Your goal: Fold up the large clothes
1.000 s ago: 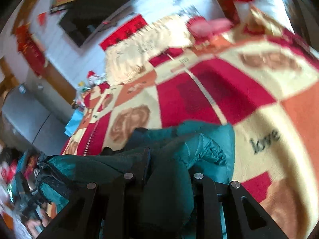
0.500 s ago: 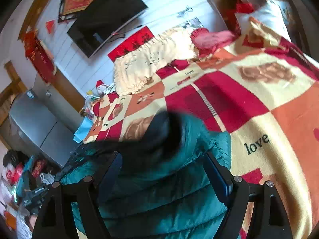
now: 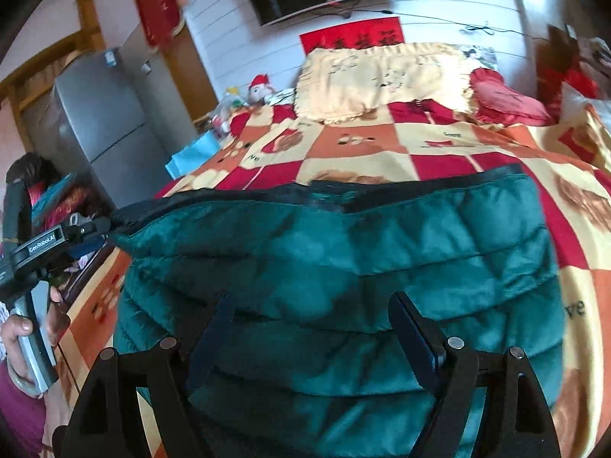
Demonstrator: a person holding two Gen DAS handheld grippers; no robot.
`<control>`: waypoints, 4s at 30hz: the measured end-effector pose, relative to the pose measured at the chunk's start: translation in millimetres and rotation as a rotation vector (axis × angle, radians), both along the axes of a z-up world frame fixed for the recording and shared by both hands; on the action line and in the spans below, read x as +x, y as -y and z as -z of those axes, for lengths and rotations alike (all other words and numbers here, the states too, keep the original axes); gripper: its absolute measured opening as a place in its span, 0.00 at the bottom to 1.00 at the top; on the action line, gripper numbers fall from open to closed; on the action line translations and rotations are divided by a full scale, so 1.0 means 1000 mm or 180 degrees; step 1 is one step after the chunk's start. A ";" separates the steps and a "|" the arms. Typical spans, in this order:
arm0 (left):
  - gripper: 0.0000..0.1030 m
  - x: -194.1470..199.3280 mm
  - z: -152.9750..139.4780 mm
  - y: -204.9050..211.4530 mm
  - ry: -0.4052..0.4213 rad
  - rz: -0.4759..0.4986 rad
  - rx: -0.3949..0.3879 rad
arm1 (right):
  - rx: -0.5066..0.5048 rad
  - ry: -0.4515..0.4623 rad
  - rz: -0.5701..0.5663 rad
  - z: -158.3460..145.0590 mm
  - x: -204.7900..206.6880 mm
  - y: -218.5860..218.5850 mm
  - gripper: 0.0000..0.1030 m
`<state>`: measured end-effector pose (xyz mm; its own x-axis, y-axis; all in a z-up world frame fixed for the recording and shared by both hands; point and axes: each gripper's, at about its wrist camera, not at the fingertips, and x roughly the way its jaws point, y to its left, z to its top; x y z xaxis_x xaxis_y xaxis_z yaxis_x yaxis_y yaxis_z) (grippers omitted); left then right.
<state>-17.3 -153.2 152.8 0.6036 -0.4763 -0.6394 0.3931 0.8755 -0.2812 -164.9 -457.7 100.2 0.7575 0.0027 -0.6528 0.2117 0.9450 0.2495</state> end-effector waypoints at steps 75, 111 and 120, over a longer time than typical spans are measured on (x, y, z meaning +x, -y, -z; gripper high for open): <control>0.83 -0.075 0.067 0.042 0.0363 0.0249 0.1011 | -0.0139 -0.0493 0.0906 0.032 -0.080 0.057 0.85; 0.83 -0.073 0.077 0.022 0.0077 0.0153 0.0882 | 0.0114 -0.0516 0.1081 0.044 -0.136 0.079 0.93; 0.83 -0.058 0.082 0.017 -0.0017 0.0200 0.0795 | 0.0132 -0.0521 0.1026 0.047 -0.126 0.085 0.97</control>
<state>-75.8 -170.5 70.6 0.5740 -0.3397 -0.7450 0.4481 0.8919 -0.0614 -291.3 -542.4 52.9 0.6092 -0.1903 -0.7699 0.5374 0.8129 0.2243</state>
